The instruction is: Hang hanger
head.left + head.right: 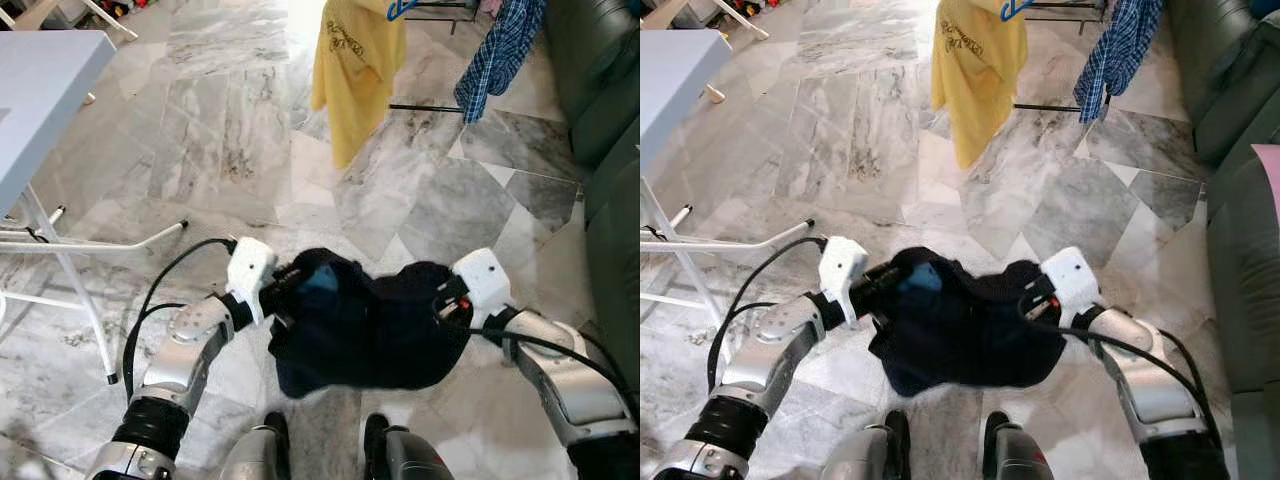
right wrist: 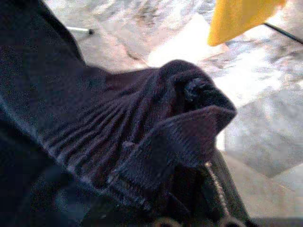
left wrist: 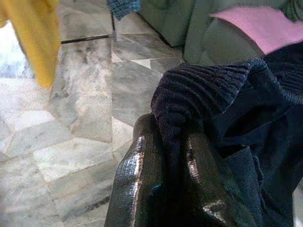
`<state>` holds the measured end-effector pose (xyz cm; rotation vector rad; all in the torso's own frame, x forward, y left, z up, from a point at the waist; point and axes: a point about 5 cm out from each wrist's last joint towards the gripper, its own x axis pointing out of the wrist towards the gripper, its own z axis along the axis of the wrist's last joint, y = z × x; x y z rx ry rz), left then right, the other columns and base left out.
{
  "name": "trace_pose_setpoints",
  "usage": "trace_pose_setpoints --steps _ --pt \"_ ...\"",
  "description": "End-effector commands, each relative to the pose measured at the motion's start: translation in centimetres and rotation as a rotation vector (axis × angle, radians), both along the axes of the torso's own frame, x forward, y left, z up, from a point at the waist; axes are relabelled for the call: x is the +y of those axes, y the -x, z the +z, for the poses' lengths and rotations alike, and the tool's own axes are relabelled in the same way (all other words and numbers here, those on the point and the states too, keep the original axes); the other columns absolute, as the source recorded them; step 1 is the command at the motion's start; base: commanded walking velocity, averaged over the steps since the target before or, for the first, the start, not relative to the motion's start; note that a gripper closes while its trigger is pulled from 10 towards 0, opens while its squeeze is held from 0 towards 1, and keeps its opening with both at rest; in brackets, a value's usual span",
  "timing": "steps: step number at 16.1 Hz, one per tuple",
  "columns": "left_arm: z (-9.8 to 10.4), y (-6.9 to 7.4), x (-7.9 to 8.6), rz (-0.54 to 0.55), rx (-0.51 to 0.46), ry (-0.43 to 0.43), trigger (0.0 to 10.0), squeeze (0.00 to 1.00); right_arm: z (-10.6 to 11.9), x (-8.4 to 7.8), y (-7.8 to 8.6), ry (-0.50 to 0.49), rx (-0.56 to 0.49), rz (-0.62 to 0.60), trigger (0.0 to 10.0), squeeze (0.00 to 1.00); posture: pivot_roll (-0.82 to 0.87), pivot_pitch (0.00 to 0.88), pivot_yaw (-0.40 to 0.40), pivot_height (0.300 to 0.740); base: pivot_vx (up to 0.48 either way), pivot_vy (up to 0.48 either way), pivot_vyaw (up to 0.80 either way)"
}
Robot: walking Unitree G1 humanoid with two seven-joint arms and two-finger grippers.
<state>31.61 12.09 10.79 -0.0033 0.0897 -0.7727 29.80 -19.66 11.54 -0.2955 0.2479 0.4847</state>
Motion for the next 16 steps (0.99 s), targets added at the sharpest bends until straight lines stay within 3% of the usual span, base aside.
trace_pose_setpoints --steps 1,9,13,16 --pt "0.7 -0.2 0.4 0.019 -0.003 0.031 10.0 0.00 -0.2 -0.4 0.0 0.007 -0.009 -0.034 0.0 0.00 -0.04 0.271 0.081 0.740 0.000 0.000 0.00" --pt "0.5 -0.6 0.8 0.129 0.000 0.034 10.0 0.00 1.8 -2.9 -1.7 -0.096 -0.151 -0.279 0.0 0.00 -0.05 0.271 0.085 0.740 0.000 0.000 0.00" --pt "0.1 -0.4 0.5 0.130 0.031 0.048 10.0 0.00 3.1 -3.1 -2.1 -0.143 -0.205 -0.298 0.0 0.00 -0.05 0.272 0.083 0.740 0.000 0.000 0.00" --pt "-0.3 -0.1 -1.0 0.111 0.055 0.073 10.0 0.00 4.0 -2.7 -2.4 -0.188 -0.245 -0.299 0.0 0.00 -0.06 0.273 0.081 0.740 0.000 0.000 0.00"
